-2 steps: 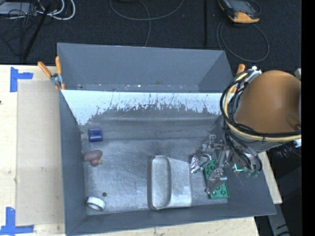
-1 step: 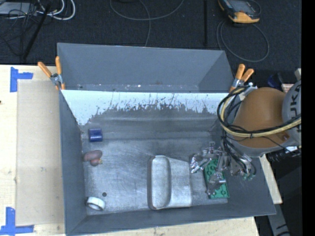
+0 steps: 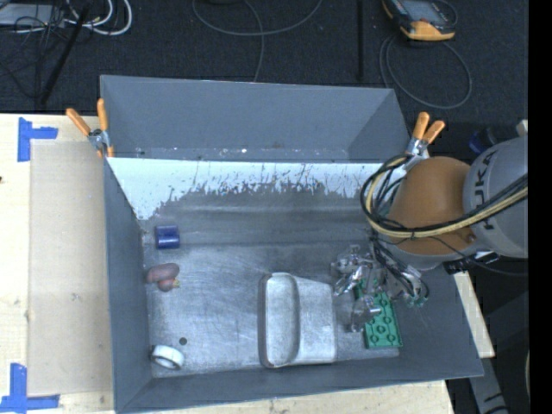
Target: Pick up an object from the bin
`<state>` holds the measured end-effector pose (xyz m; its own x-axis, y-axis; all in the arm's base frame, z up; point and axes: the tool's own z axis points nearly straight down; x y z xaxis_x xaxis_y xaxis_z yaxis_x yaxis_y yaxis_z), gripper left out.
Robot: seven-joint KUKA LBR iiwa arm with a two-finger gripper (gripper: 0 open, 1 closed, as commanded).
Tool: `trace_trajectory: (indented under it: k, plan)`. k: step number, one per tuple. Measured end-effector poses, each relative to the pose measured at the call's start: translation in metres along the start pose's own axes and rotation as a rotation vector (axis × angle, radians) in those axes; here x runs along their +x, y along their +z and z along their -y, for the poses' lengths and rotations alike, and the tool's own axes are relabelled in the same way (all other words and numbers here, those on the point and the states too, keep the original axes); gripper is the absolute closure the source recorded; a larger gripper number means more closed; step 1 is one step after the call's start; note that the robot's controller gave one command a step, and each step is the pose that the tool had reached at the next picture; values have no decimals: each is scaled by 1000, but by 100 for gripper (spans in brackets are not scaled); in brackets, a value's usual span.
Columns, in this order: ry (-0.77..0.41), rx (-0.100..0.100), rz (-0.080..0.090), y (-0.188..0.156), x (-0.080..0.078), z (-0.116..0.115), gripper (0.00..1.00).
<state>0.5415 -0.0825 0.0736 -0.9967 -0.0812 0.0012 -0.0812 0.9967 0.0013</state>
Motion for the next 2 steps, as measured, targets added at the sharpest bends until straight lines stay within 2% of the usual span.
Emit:
trace_trajectory:
  k: [1, 2]
  plan:
    - [40, 1, 7, 2, -6, 61, 0]
    - [37, 3, 18, -1, -10, 60, 100]
